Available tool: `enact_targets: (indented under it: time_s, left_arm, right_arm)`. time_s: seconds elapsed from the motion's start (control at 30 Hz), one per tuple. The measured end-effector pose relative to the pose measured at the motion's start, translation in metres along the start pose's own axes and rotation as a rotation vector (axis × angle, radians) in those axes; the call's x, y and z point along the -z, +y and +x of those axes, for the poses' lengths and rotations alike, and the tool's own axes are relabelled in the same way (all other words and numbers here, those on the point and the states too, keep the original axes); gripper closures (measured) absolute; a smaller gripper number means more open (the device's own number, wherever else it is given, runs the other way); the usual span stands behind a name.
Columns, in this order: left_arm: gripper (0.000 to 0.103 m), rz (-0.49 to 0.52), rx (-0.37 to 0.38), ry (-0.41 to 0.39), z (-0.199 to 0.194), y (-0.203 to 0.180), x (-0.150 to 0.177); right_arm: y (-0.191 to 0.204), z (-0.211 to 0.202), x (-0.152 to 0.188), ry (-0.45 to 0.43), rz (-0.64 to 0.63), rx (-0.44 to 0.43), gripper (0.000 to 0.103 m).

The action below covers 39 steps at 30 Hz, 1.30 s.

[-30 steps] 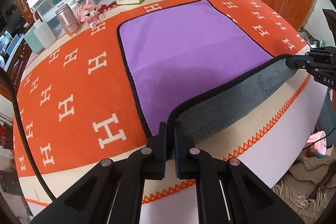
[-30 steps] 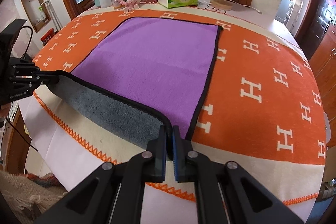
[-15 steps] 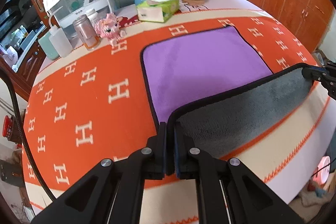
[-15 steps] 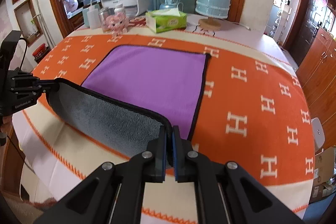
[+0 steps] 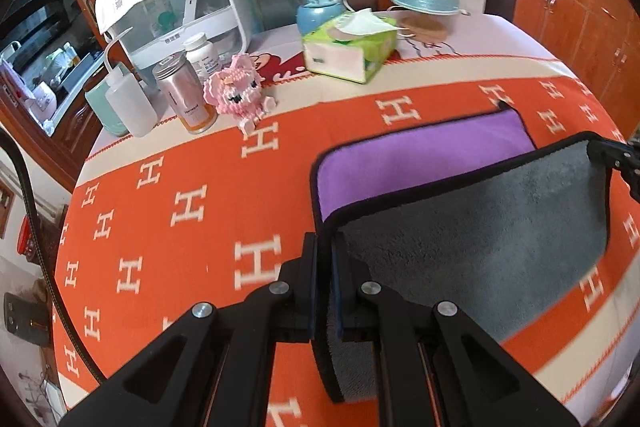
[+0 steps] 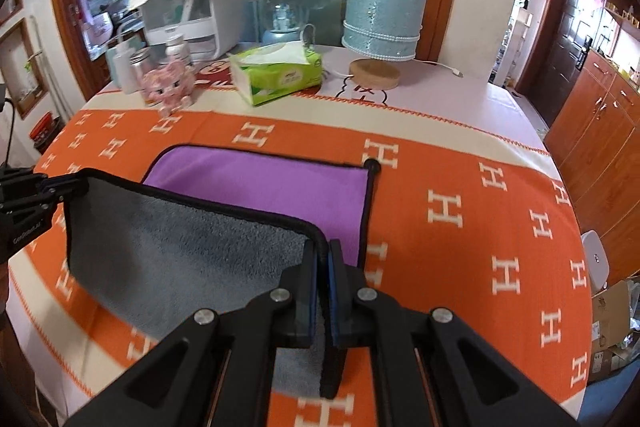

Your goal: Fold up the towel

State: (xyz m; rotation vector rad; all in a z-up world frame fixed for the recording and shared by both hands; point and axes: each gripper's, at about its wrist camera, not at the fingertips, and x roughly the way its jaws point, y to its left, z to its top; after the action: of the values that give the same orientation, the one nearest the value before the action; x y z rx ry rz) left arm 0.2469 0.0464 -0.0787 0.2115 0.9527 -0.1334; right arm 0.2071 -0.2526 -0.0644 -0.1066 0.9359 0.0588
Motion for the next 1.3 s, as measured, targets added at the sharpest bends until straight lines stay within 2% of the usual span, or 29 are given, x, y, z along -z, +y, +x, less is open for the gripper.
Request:
enact_targets:
  time_s: [0.37, 0.63, 1.3]
  left_arm:
    - [0.099, -0.062, -0.033, 0.015, 0.045, 0.002, -0.038]
    - [0.099, -0.081, -0.060, 0.030, 0.074, 0.001, -0.053]
    - [0.097, -0.141, -0.086, 0.075, 0.116, 0.000, -0.060]
  right_arm:
    - [-0.008, 0.057, -0.039, 0.021, 0.048, 0.063, 0.099]
    - [-0.012, 0.089, -0.054, 0.042, 0.066, 0.088, 0.098]
    - [-0.009, 0.137, -0.052, 0.108, 0.075, 0.139, 0.098]
